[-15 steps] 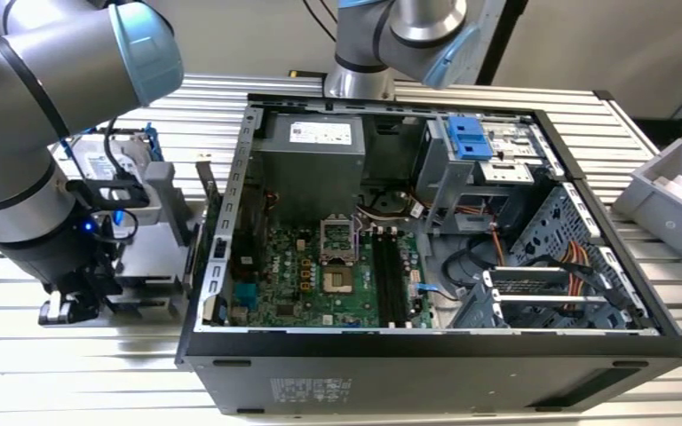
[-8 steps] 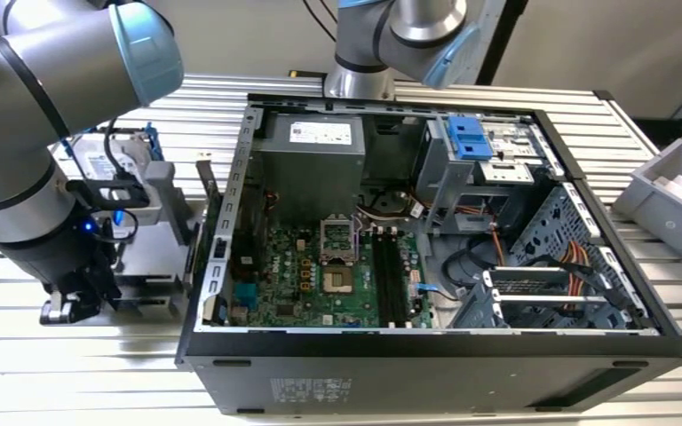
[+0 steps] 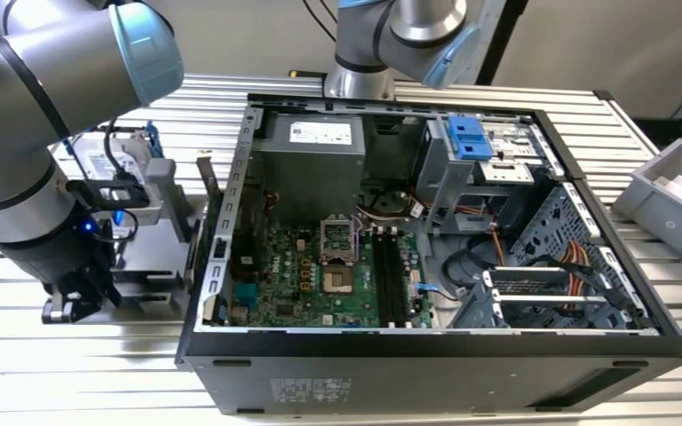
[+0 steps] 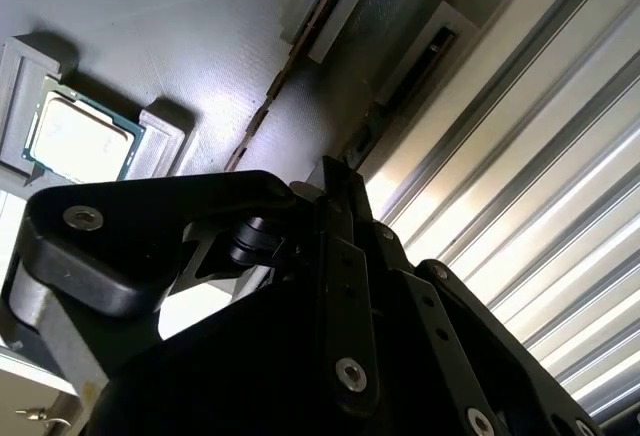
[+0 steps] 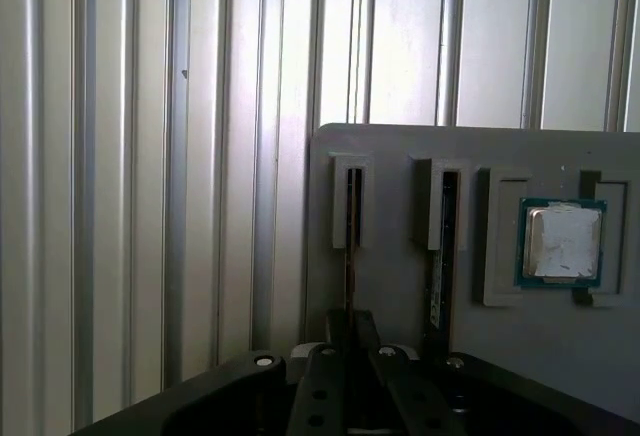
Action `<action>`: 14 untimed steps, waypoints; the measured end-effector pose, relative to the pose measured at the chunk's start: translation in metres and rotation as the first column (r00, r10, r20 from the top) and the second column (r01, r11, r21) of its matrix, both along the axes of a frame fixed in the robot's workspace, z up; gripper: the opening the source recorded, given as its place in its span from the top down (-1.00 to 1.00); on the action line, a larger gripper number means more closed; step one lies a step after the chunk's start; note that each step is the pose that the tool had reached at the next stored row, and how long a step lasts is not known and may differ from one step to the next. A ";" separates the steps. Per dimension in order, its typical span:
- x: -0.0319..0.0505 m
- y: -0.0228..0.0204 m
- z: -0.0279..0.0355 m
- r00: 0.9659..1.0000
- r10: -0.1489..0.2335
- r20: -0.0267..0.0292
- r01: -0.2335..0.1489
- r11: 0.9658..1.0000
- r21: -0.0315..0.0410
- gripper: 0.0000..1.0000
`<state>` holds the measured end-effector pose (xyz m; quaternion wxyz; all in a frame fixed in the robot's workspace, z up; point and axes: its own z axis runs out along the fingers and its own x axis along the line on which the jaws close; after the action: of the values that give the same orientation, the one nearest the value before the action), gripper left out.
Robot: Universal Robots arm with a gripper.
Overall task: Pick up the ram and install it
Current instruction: 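Pick up the ram and move it above insertion slot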
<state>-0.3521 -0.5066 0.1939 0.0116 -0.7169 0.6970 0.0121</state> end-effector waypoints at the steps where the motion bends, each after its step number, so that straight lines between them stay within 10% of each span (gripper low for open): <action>1: 0.0000 0.0000 0.0000 1.000 0.000 0.000 0.000 1.000 0.000 1.00; 14: 0.0000 0.0000 0.0059 1.000 0.000 0.000 0.000 1.000 0.000 1.00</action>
<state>-0.3521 -0.5065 0.1998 0.0116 -0.7169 0.6970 0.0121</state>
